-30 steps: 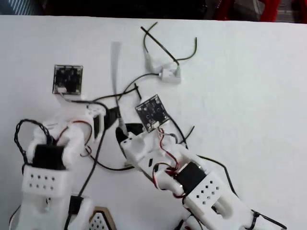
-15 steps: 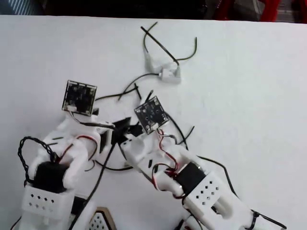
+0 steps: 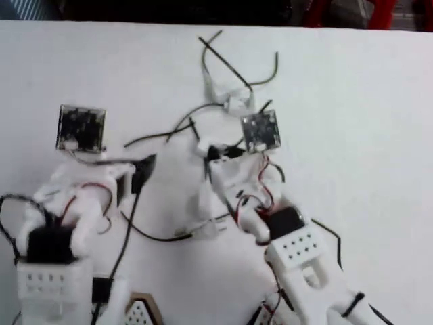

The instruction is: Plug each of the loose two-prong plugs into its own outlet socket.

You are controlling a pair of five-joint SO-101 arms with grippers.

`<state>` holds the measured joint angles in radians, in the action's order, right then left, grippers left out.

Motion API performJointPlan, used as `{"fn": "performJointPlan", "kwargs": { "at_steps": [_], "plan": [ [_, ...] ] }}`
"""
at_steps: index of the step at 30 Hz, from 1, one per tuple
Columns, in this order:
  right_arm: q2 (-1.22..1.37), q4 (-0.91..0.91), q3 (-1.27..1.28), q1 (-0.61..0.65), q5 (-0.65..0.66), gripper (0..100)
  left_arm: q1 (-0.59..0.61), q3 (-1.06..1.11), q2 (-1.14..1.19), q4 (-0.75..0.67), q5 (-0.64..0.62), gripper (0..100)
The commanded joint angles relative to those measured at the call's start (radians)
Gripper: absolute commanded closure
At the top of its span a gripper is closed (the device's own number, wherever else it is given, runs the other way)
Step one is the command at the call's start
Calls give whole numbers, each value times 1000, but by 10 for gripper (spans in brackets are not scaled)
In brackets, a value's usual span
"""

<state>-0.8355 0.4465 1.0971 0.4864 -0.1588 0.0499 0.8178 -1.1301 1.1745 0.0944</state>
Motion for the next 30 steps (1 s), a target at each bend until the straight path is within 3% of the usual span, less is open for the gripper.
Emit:
{"fn": "performJointPlan", "kwargs": {
  "at_steps": [1,5,13,20,30],
  "plan": [
    [125,-124,-28,-51,0,981,8,-273,335,130,84,665],
    [252,-143,-98,-107,-6,981,15,-445,608,189,252,666],
    [392,-148,-176,-143,-6,981,153,-626,955,192,548,720],
    [401,-150,-176,-140,-6,981,194,-746,1276,192,663,692],
    [407,-150,-176,-142,-6,981,228,-1017,1675,198,710,692]
  ]
}}
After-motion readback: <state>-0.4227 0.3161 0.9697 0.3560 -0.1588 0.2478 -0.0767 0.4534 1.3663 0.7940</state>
